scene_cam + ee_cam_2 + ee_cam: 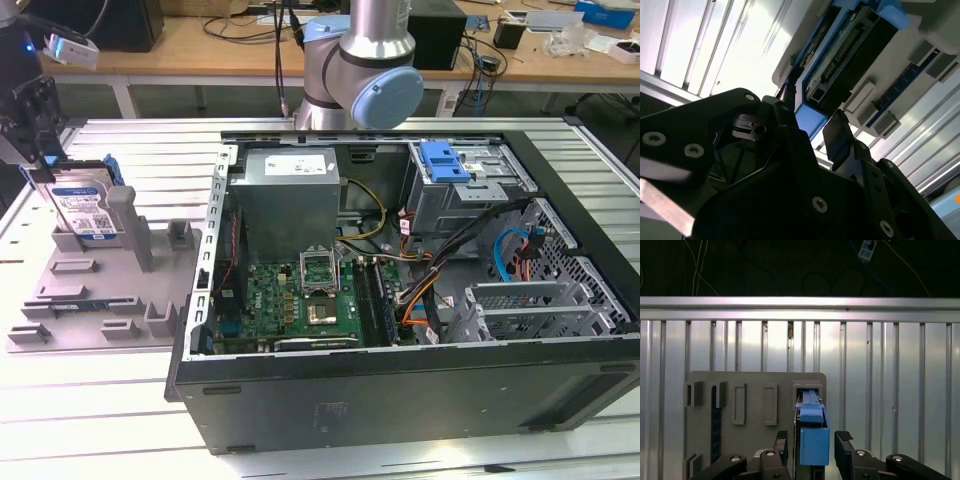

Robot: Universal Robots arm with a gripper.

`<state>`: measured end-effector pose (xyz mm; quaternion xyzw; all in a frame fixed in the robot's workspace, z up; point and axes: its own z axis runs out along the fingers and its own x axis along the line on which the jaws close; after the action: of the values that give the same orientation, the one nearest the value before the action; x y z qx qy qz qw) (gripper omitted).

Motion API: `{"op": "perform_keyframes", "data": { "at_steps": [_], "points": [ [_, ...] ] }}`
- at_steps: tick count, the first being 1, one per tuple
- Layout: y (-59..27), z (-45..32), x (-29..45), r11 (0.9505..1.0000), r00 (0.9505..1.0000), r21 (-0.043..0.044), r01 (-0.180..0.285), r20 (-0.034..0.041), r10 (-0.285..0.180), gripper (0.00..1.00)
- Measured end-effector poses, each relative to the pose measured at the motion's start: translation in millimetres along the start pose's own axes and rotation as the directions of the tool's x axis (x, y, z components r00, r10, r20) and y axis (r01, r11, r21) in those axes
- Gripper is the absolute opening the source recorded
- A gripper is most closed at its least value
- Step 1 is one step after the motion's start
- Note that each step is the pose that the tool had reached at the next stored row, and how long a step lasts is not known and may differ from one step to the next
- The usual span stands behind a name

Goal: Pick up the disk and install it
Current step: 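Pick up the disk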

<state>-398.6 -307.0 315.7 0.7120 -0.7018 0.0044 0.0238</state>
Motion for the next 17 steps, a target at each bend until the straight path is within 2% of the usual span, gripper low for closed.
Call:
{"op": "perform_keyframes", "data": {
  "at_steps": [4,17],
  "points": [
    [-0.1,3.1,-0.1,1.0,1.0,-0.0002,0.0,-0.0026,0.0,0.5],
    [0.1,10.8,-2.7,1.0,1.0,-0.0003,0.0,-0.0031,0.0,0.5]
  ]
}}
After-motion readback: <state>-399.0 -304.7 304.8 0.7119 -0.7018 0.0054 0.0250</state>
